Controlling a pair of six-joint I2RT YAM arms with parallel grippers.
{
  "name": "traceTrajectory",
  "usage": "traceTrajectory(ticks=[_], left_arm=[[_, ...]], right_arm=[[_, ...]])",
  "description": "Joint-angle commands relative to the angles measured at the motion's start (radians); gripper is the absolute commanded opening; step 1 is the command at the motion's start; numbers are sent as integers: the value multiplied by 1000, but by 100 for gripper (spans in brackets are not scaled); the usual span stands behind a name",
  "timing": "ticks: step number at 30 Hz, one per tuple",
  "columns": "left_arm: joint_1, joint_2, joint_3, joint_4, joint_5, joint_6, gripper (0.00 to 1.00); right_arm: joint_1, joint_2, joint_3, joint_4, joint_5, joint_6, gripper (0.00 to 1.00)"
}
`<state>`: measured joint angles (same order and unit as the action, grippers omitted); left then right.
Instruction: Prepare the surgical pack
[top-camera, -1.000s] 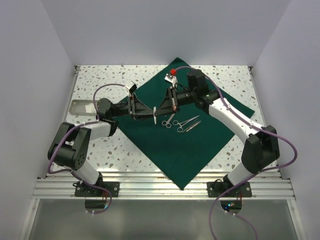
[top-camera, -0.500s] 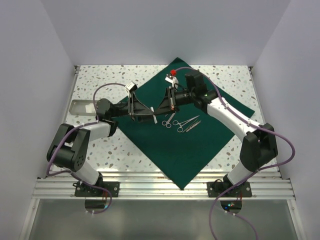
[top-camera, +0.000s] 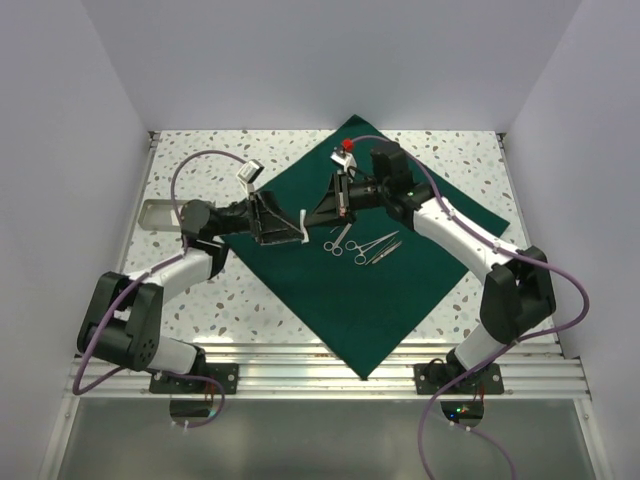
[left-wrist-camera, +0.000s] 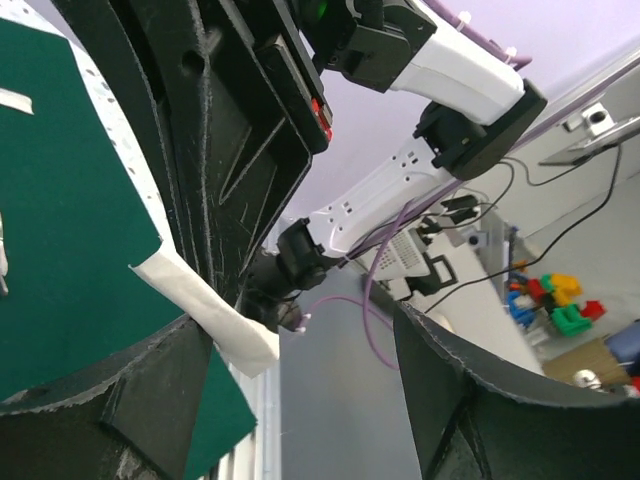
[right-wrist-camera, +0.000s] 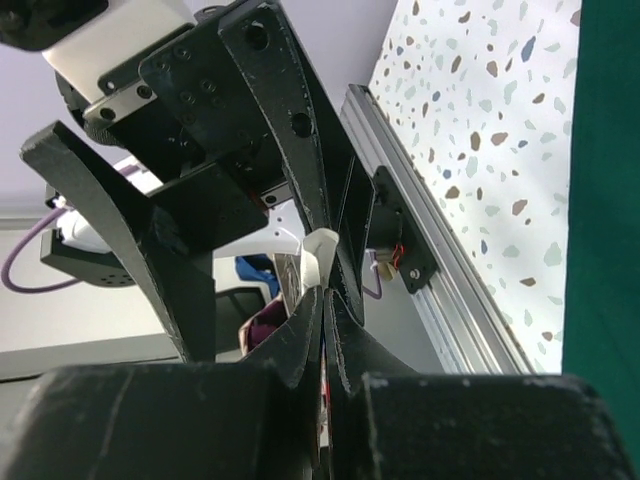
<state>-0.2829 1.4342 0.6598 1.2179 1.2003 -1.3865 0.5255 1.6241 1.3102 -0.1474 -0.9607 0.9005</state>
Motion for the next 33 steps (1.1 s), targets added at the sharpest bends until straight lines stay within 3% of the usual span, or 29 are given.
traceTrajectory(ticks=[1,7,10,15,16,17,18,19,20,21,22,23,25,28,33], left_arm=[[-10,-54,17,-37,-8,170,75],[-10,-52,9,-55,-34,176,70],[-12,-60,30,-144,-31,228,65],[-10,-69,60,-323,-34,349,48],[-10,-73,69,-451,-36,381,46],[-6,-80,113,-568,-48,514,49],[-4,-89,144,-713,-74,611,54],[-2,-109,177,-1031,-182,714,61],[-4,-112,235,-1152,-226,886,63],[-10,-116,263,-1284,-269,961,64],[-18,-126,290,-1499,-403,1019,69],[-19,-135,305,-1568,-460,1079,70],[-25,-185,293,-1720,-650,1090,73],[-27,-253,216,-1820,-789,1003,75],[-113,-319,98,-1930,-867,796,72]], right_arm=[[7,-26,1,37,23,29,0],[14,-30,0,46,30,43,0],[22,-30,-2,61,33,54,0],[25,-35,12,16,60,41,0],[25,-35,27,-33,79,-10,0],[25,-30,53,-109,114,-59,0],[24,-24,120,-318,208,-169,0],[18,-18,150,-410,271,-220,0],[10,-10,190,-484,363,-263,0],[4,-10,198,-597,410,-326,0],[-2,-15,195,-627,436,-350,1],[-2,-20,190,-647,459,-370,7],[1,-23,184,-722,522,-420,16],[14,-30,112,-732,497,-446,24],[56,-56,14,-680,499,-430,33]])
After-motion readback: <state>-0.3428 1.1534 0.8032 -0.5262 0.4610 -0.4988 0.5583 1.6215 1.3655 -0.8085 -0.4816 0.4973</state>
